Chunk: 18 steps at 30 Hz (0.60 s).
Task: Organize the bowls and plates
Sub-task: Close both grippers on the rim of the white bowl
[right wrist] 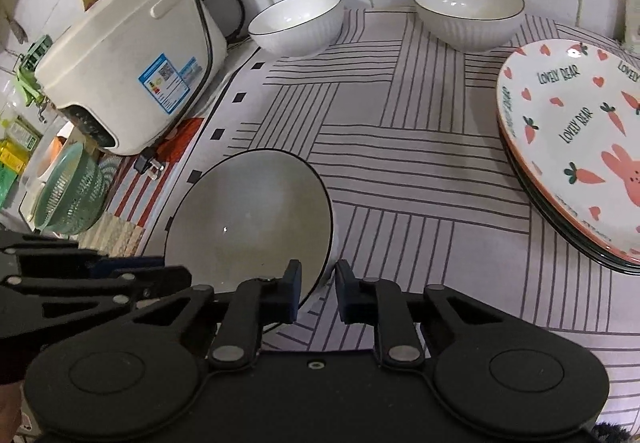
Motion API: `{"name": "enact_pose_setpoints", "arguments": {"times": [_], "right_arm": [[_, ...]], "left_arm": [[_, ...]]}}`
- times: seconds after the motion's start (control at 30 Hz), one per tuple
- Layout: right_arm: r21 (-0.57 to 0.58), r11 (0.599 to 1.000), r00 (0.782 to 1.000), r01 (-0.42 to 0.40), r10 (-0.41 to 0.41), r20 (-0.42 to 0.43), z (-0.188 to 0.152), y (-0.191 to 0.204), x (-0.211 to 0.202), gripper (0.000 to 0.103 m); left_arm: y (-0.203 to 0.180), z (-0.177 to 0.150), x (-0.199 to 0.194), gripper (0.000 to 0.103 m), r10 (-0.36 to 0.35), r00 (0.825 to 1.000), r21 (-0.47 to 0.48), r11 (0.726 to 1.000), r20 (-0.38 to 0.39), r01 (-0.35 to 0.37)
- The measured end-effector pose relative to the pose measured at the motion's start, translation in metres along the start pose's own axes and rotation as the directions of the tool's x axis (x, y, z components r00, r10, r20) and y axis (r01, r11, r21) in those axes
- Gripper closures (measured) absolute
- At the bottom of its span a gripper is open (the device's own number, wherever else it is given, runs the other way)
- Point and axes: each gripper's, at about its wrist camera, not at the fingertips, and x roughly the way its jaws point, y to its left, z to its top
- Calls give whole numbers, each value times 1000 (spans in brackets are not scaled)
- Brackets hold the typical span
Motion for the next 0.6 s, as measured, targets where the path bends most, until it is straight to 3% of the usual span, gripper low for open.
{"name": "enact_pose_setpoints", "arguments": {"times": [0.4,0.6], "right_arm": [[42,999,998,-9,7,54,16,-12,-19,82],[43,999,997,14,-17,73,31,-21,-21,82]], "left_arm": [[-15,21,-9,88,-7,998,6,1000,57,6],[-21,40,3,88,-20,999,-8,1000,42,20]]}}
